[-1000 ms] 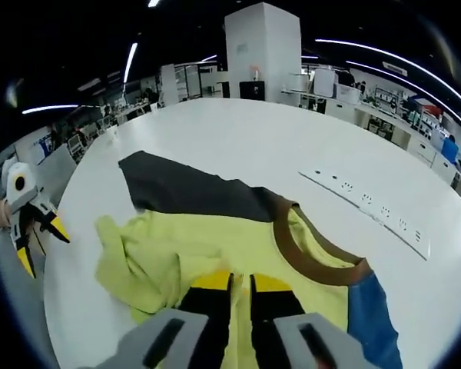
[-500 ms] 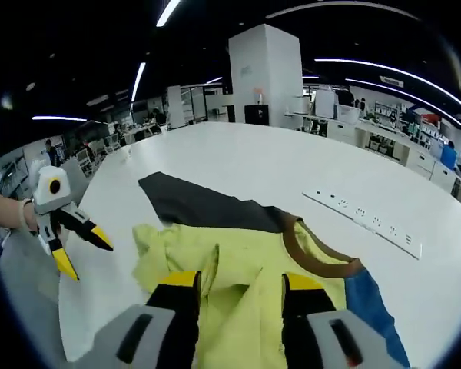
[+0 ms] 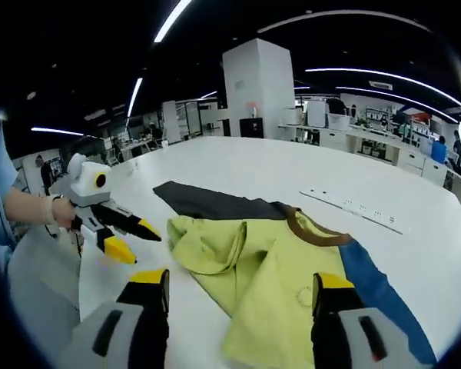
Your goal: Fold the garment on the visible template until the final outline fits inside the template.
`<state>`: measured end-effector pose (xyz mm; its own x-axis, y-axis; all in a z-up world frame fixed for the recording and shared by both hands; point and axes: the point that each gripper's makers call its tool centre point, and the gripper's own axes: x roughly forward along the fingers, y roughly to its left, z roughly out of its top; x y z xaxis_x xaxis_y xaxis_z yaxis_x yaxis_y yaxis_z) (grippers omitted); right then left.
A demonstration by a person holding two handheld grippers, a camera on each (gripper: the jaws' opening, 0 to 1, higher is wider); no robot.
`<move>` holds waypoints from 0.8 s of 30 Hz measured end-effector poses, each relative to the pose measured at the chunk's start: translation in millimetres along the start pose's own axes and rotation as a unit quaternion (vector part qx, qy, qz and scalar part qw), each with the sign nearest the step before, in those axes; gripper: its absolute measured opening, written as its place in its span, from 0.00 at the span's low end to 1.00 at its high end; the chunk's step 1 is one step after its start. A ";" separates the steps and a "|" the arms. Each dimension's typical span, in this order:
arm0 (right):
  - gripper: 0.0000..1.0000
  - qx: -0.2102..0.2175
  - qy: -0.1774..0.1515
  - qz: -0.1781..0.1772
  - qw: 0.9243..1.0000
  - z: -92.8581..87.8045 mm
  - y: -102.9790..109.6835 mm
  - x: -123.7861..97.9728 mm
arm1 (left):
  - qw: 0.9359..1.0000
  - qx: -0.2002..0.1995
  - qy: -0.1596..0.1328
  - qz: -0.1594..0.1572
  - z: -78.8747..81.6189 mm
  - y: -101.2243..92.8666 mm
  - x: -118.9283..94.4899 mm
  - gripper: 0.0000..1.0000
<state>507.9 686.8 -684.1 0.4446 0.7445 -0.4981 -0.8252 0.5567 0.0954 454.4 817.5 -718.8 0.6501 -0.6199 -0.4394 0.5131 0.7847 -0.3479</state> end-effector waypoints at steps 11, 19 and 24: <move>0.75 0.036 0.019 -0.017 0.999 -47.7 16.6 -29.8 | 1.000 -0.010 0.002 0.015 4.2 2.6 21.8 0.36; 0.71 0.042 0.035 -0.024 0.998 -66.2 23.5 -40.7 | 0.998 -0.026 -0.005 0.051 5.1 8.9 37.6 0.28; 0.66 0.036 0.041 -0.032 0.998 -72.6 25.3 -45.2 | 0.998 -0.030 -0.010 0.052 5.9 7.8 40.5 0.20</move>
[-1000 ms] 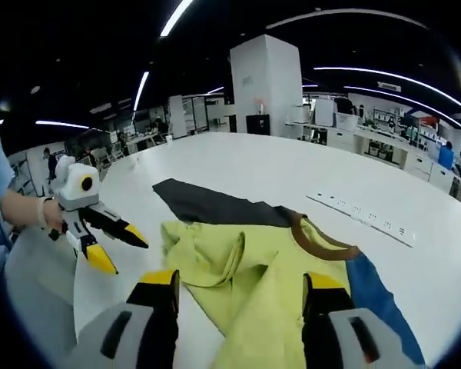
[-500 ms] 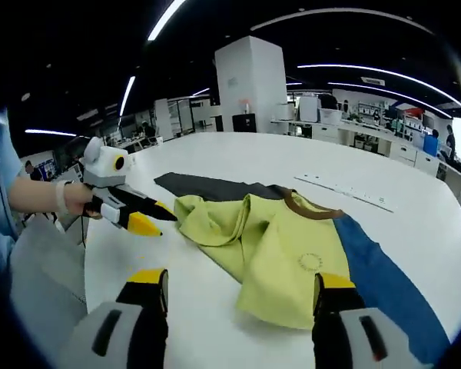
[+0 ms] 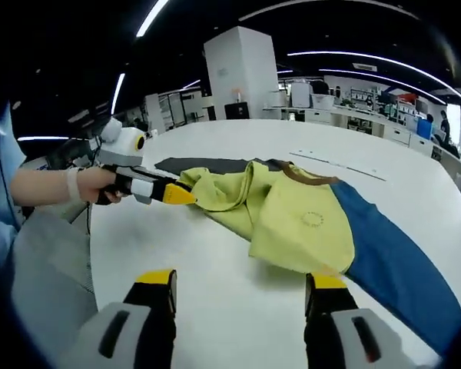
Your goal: Fold the garment on the visible template until the final outline fits inside the template.
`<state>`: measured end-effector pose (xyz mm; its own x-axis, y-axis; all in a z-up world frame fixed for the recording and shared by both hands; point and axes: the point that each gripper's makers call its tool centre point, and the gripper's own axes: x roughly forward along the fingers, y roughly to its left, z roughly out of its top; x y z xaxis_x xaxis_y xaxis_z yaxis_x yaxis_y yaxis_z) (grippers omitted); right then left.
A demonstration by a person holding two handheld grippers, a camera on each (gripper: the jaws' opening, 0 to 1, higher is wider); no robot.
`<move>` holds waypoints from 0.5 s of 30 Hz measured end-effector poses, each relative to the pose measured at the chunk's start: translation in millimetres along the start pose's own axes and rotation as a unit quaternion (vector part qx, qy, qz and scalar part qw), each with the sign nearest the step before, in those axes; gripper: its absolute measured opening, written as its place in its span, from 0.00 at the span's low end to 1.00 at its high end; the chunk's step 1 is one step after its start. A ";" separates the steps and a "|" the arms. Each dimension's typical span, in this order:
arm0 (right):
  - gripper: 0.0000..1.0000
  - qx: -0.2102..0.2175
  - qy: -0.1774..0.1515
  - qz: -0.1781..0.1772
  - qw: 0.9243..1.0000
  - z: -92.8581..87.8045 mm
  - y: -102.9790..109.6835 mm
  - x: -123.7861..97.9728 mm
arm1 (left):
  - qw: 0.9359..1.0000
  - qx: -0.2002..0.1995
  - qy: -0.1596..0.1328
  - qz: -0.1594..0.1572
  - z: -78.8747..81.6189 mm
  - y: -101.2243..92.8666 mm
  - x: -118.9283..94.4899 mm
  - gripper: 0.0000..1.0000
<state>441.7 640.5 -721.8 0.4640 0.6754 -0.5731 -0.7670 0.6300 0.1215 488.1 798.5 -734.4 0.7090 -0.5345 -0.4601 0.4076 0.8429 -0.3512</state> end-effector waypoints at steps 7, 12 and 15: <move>0.48 -0.024 -0.004 -0.065 0.998 -0.7 -22.1 0.8 | 1.000 -0.026 0.003 0.005 -1.5 2.9 -0.9 0.03; 0.37 -0.084 -0.015 -0.096 0.992 10.9 -27.2 5.7 | 0.999 -0.034 0.007 0.004 -3.1 2.1 -3.7 0.02; 0.35 -0.121 -0.015 -0.105 0.987 15.5 -28.4 9.3 | 0.999 -0.033 0.007 0.002 -2.9 1.3 -4.4 0.01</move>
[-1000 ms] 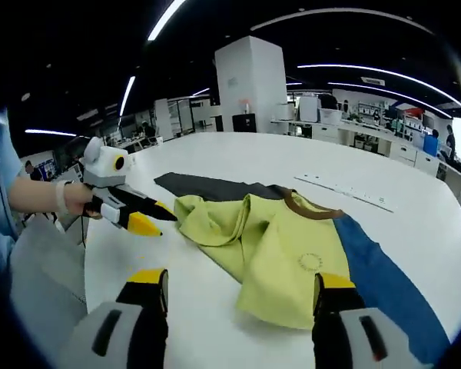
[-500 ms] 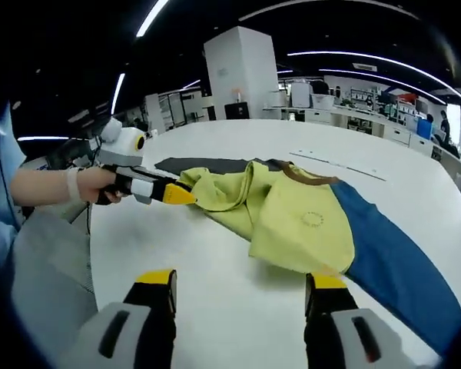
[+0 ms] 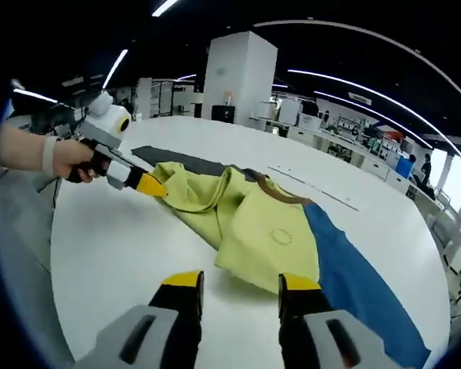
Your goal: Fold the garment on the visible template until the final outline fits inside the template.
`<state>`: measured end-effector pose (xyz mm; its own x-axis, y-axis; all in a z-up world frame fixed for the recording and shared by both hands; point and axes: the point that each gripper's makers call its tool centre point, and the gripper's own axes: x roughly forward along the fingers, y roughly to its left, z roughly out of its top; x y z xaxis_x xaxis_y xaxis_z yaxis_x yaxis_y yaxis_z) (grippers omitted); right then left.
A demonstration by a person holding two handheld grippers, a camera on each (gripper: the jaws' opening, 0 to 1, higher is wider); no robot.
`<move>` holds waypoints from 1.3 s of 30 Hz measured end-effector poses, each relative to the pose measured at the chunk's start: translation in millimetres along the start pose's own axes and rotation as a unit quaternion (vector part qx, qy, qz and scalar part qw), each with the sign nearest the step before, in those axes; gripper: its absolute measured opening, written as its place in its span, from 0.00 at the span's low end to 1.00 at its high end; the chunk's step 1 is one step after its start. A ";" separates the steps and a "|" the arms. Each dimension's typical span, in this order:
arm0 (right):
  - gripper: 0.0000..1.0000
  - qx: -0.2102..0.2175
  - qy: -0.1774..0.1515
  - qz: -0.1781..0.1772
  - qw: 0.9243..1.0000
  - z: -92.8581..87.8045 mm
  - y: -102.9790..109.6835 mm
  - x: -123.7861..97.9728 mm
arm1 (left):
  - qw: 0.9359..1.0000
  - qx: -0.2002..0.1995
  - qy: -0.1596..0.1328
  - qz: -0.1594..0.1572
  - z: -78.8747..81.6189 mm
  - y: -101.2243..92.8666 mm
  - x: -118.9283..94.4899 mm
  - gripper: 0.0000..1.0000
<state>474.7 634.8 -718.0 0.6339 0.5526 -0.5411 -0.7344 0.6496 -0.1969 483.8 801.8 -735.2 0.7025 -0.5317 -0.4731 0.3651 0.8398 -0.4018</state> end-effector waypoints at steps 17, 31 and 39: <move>0.35 -0.179 0.031 -0.036 0.983 -3.8 -1.3 38.0 | 1.000 -0.010 0.009 -0.013 -6.6 -3.9 -4.7 0.01; 0.00 -0.171 0.012 -0.058 0.983 16.2 -29.0 29.8 | 1.000 -0.014 0.013 -0.017 -11.5 -6.6 -3.4 0.01; 0.00 -0.091 0.027 -0.084 0.992 13.6 -70.7 43.8 | 1.000 -0.014 0.013 -0.018 -12.6 -6.6 -6.6 0.01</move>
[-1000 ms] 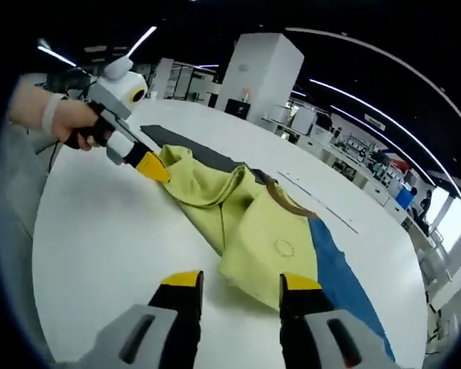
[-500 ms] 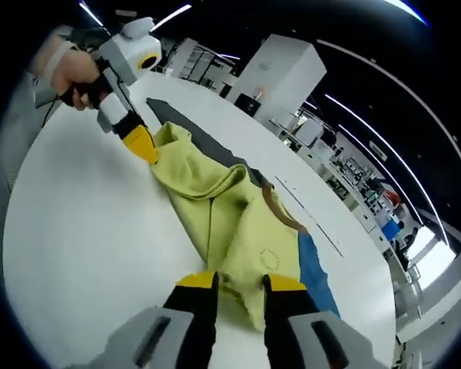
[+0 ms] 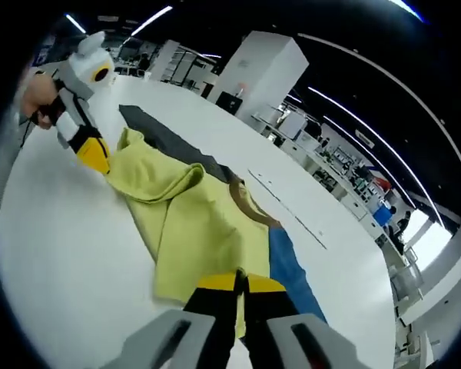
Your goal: Fold the garment on the visible template until the final outline fits inside the template.
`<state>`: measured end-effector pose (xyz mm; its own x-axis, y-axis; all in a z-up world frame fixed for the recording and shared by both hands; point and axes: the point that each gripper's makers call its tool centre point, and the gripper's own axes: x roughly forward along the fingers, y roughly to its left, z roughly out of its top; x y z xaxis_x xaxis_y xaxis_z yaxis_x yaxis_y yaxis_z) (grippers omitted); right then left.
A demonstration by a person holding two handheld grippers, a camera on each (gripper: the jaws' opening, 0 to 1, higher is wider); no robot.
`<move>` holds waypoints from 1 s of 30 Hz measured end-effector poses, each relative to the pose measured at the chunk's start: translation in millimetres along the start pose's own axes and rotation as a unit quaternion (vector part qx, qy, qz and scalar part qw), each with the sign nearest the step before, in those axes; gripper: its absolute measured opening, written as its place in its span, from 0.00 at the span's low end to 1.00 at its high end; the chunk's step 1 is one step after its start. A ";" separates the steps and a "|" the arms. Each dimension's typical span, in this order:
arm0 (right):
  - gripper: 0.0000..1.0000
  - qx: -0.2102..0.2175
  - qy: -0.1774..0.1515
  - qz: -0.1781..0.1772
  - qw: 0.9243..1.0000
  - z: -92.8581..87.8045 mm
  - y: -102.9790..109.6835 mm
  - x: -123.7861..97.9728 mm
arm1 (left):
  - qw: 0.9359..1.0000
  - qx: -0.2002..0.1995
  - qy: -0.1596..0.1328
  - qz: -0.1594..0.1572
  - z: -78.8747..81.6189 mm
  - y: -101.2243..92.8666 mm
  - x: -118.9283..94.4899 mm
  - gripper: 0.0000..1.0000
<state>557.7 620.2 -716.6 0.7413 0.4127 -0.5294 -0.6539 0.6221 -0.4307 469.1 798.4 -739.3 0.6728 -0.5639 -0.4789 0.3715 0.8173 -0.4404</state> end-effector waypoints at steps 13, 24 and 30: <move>0.00 0.032 0.034 0.003 0.999 -18.5 -9.5 20.3 | 1.000 -0.004 0.001 0.001 -2.6 1.0 -4.3 0.01; 0.37 0.148 -0.002 0.004 0.989 -4.6 -9.4 8.3 | 1.000 -0.008 0.000 -0.002 -3.3 0.0 -4.8 0.01; 0.42 0.199 -0.004 0.015 0.980 -4.9 -2.1 -4.9 | 1.000 -0.011 -0.001 -0.004 -3.5 -0.7 -5.4 0.01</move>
<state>554.6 613.6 -716.7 0.7253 0.4381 -0.5310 -0.5646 0.8199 -0.0948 462.9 800.4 -739.0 0.6711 -0.5696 -0.4745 0.3619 0.8103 -0.4609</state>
